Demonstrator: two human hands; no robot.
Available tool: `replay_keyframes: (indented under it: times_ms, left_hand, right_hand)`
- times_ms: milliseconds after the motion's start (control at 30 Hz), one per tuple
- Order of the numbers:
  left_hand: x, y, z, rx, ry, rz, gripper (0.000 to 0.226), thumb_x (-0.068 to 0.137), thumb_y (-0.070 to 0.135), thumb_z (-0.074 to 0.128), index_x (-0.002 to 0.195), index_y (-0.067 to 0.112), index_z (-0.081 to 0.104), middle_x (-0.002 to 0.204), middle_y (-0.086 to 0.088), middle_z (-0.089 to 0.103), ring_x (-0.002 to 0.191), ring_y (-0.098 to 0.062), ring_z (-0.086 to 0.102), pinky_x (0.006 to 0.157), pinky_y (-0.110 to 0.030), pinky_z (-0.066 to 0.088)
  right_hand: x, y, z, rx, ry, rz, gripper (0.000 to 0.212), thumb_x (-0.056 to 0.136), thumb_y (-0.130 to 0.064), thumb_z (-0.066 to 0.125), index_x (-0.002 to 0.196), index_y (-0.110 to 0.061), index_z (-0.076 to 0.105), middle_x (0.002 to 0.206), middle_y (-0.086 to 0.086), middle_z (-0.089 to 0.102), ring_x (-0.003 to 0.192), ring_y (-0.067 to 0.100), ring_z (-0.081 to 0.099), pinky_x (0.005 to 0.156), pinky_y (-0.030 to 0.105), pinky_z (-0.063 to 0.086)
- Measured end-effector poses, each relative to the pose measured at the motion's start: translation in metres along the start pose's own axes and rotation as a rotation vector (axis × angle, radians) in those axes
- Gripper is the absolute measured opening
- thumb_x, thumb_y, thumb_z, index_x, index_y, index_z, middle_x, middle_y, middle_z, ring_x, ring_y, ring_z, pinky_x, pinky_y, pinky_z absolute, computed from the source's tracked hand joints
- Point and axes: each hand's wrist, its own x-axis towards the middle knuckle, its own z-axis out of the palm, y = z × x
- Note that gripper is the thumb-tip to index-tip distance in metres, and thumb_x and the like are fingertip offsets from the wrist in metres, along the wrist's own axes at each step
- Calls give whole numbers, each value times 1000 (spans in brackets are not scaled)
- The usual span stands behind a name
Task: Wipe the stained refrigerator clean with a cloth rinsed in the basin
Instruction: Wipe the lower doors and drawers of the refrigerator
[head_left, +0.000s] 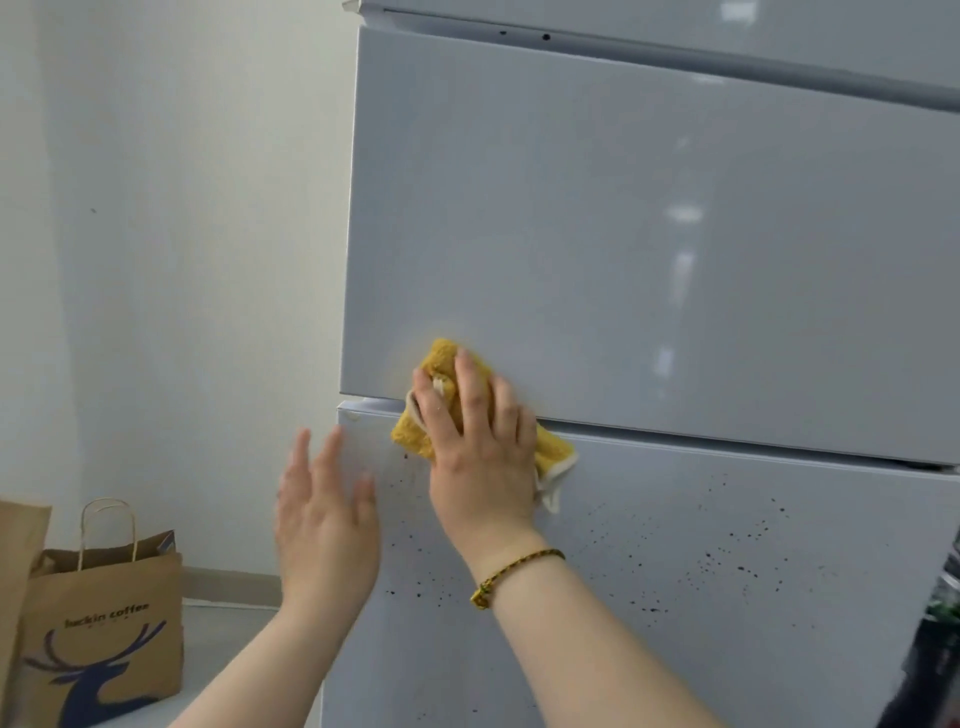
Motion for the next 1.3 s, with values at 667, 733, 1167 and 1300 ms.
replay_keyframes:
  times_ms: [667, 733, 1167, 1300]
  left_hand:
    - [-16, 37, 59, 463, 23, 602, 61, 84, 31, 34, 133, -4, 32, 138, -25, 37, 127, -32, 23, 110, -25, -6]
    - [-17, 39, 63, 445, 34, 605, 60, 86, 30, 44, 131, -8, 34, 138, -26, 37, 127, -32, 23, 110, -24, -7]
    - [-18, 40, 60, 481, -1, 593, 64, 84, 39, 33, 131, -4, 35, 138, -23, 36, 127, -33, 23, 110, -27, -9]
    - [-16, 40, 56, 443, -52, 584, 64, 84, 41, 33, 131, -2, 37, 138, -24, 38, 127, -30, 23, 110, -26, -9]
  right_hand:
    - [-42, 136, -62, -52, -68, 134, 48, 75, -7, 35, 120, -20, 45, 119, 10, 63, 92, 21, 42, 69, 32, 49]
    - [-48, 172, -71, -97, -79, 163, 49, 74, -4, 34, 119, -19, 46, 116, 12, 64, 90, 25, 45, 70, 32, 46]
    - [-52, 178, -81, 52, 21, 799, 61, 75, 13, 53, 132, -7, 47, 140, 16, 43, 112, 43, 46, 92, 50, 43]
    - [-56, 153, -78, 82, -158, 502, 69, 52, 19, 71, 117, -4, 61, 121, 24, 58, 92, 45, 59, 75, 51, 51]
